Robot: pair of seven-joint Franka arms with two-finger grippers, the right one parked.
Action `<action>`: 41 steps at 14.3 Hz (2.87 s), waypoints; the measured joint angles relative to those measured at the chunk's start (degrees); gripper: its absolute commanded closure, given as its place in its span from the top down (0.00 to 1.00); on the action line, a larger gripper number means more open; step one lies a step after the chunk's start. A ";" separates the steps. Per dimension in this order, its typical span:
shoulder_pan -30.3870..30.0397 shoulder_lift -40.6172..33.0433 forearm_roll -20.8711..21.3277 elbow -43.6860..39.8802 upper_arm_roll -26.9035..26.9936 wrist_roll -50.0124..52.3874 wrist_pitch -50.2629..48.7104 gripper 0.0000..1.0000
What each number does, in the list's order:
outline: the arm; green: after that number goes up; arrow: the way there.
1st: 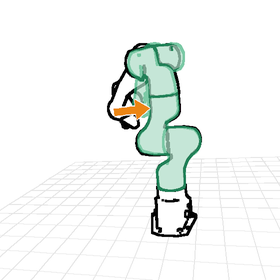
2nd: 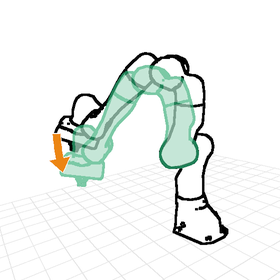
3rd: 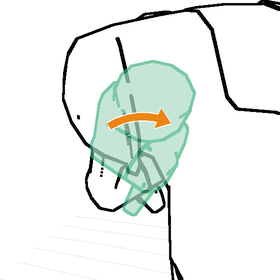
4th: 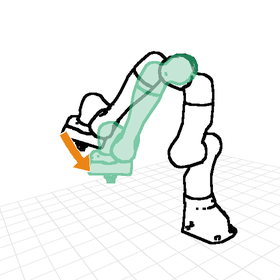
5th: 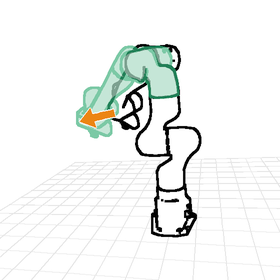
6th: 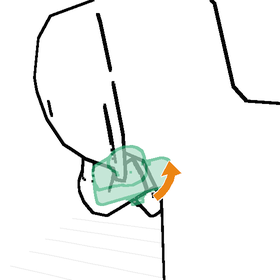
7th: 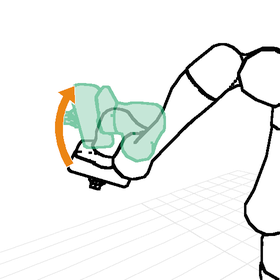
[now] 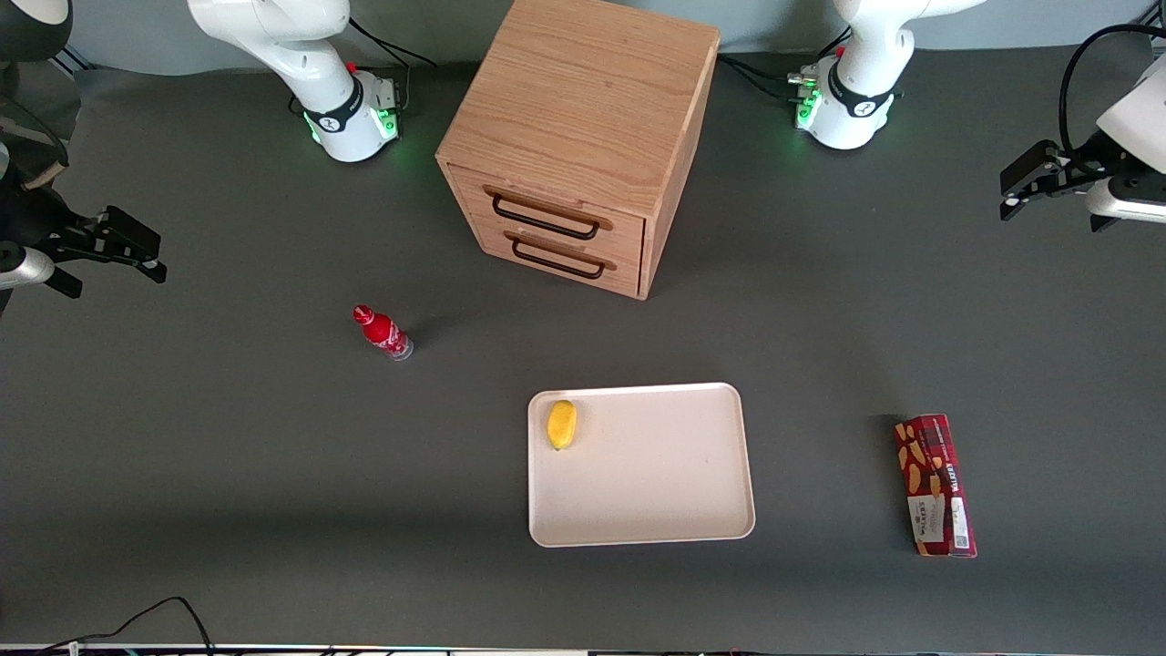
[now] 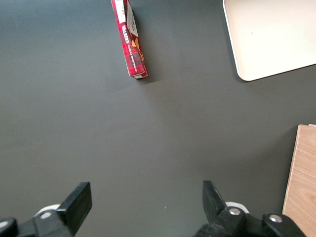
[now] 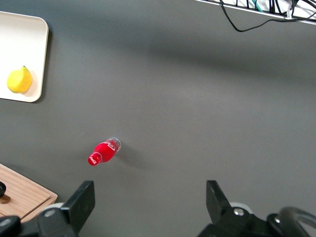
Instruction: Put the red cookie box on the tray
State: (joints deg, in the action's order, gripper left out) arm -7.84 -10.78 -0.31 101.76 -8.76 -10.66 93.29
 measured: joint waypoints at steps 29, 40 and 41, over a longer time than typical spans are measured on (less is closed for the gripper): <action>-0.61 50.70 2.24 -21.11 1.68 0.71 40.02 1.00; -0.64 57.67 3.37 -21.38 1.67 6.16 49.75 0.00; -0.64 57.67 3.66 -21.40 1.65 6.71 49.76 0.00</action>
State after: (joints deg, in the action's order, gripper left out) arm -8.48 46.89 3.35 80.36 -7.11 -3.95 143.05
